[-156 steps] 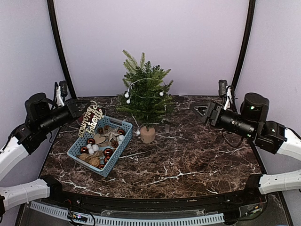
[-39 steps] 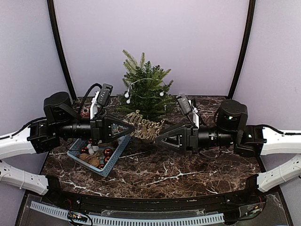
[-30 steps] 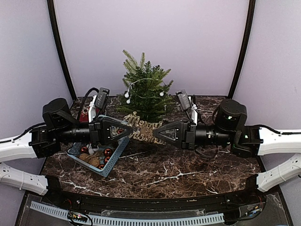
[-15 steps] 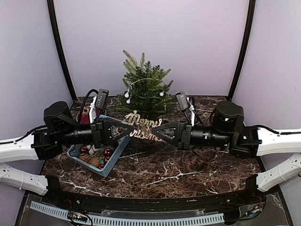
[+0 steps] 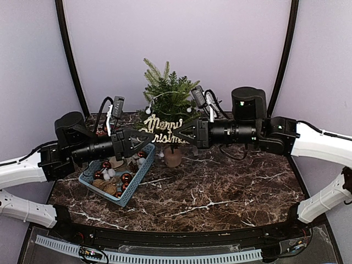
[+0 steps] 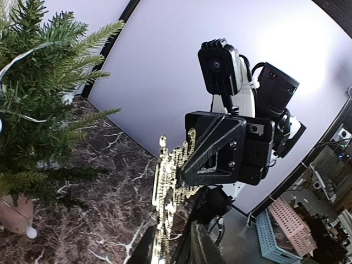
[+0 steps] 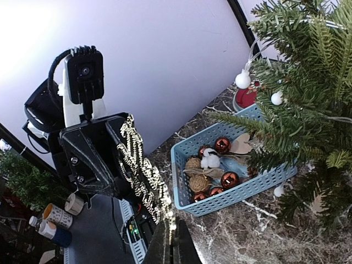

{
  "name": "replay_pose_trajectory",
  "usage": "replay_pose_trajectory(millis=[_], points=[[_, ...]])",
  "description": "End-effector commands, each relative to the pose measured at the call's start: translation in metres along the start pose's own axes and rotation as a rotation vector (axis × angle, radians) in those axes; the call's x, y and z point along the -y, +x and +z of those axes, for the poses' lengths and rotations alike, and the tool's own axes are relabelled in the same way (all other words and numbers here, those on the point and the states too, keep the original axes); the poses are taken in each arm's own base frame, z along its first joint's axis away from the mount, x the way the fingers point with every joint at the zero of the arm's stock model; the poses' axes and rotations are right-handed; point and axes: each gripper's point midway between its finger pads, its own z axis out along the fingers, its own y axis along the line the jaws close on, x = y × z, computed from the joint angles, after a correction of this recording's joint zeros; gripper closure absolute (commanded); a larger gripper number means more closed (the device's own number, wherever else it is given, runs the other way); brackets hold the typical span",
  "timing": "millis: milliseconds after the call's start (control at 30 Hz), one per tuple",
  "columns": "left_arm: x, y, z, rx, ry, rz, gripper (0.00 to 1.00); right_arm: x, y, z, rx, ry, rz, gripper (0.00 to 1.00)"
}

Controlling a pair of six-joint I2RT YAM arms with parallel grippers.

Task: Decorate the small christmas tree
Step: Place the ornament words in the gap of branches.

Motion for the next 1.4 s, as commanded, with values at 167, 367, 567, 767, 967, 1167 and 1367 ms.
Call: replay_pose_trajectory(millis=[167,367,567,767,967,1167,1367], points=[[-0.022,-0.027,0.013,0.037,-0.080,0.046,0.90,0.025,-0.039,0.004,-0.030,0.066,-0.084,1.00],[-0.040,-0.038,0.024,0.052,-0.126,0.048,0.94,0.042,-0.055,0.005,-0.036,0.089,-0.097,1.00],[-0.057,-0.044,0.035,0.048,-0.148,0.036,0.96,0.058,-0.063,0.009,-0.052,0.110,-0.093,1.00],[-0.065,-0.048,0.039,0.052,-0.156,0.028,0.99,0.061,-0.073,0.011,-0.046,0.109,-0.102,1.00],[-0.069,-0.054,0.038,0.067,-0.166,0.023,1.00,0.061,-0.081,0.011,-0.035,0.104,-0.108,1.00],[-0.074,-0.054,0.039,0.067,-0.170,0.011,1.00,0.063,-0.085,0.012,-0.029,0.111,-0.110,1.00],[-0.084,-0.049,0.038,0.060,-0.190,-0.013,1.00,0.073,-0.079,0.018,-0.048,0.134,-0.099,1.00]])
